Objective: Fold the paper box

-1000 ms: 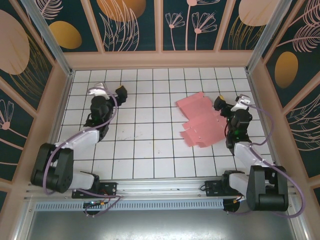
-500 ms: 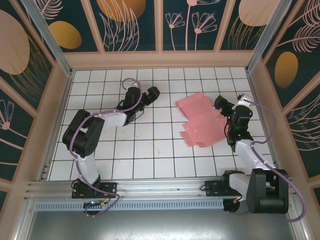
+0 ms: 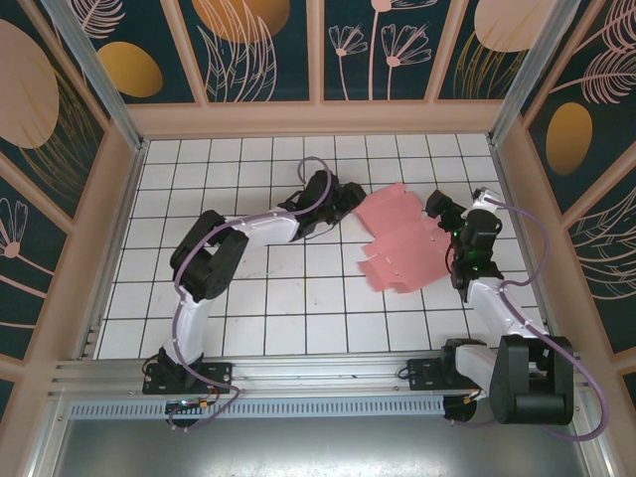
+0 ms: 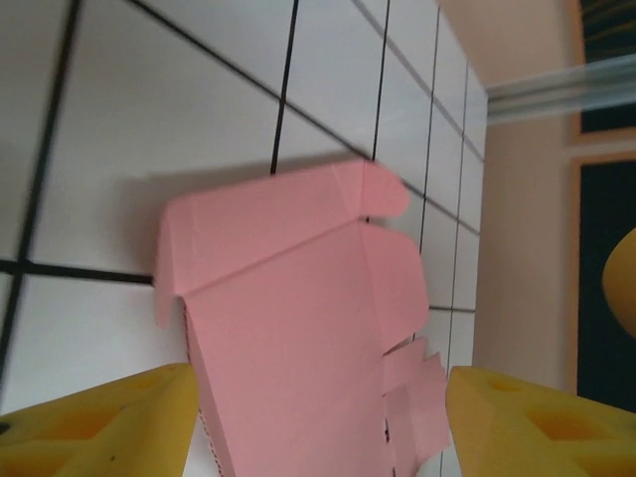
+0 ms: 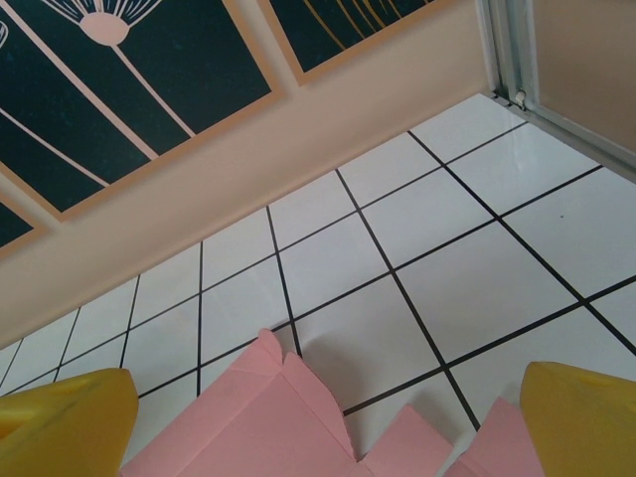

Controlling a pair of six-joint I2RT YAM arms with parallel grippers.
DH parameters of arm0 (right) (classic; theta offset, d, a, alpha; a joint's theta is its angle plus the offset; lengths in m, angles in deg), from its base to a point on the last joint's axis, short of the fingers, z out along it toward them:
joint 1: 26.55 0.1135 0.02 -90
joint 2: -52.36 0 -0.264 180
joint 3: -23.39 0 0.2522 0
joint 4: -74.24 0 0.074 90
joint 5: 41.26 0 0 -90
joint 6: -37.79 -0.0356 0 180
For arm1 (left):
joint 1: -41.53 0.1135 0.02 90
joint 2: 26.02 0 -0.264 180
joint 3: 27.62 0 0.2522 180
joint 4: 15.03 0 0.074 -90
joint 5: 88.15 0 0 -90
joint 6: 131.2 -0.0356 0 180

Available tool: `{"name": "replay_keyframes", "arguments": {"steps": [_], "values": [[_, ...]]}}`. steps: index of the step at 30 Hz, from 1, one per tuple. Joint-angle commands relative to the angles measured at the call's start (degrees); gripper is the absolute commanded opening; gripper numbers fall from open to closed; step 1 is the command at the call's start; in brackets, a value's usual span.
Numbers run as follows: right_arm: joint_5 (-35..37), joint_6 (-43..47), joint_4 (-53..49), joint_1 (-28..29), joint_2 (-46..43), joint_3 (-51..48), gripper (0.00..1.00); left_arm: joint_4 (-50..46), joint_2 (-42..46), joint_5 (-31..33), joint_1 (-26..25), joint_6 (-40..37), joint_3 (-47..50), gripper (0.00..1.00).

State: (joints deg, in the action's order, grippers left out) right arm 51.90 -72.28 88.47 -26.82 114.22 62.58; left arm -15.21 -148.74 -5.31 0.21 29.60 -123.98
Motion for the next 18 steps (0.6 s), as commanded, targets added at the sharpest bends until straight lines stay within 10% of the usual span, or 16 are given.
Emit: {"name": "replay_keyframes", "arguments": {"steps": [1, 11, 18], "values": [[0.19, -0.41, -0.13, -0.07, -0.38, -0.51, 0.99, -4.08, -3.46, -2.34, -0.91, 3.01, -3.81, 0.62], [-0.54, 0.08, -0.54, -1.26, -1.54, -1.70, 0.99, -5.72, -9.56, -5.29, -1.68, 5.62, -10.75, 0.45], [-0.27, 0.34, -1.42, -2.18, -3.44, -2.27, 0.99, -8.81, -8.09, -2.82, -1.92, 4.30, -9.42, 0.55]]}}
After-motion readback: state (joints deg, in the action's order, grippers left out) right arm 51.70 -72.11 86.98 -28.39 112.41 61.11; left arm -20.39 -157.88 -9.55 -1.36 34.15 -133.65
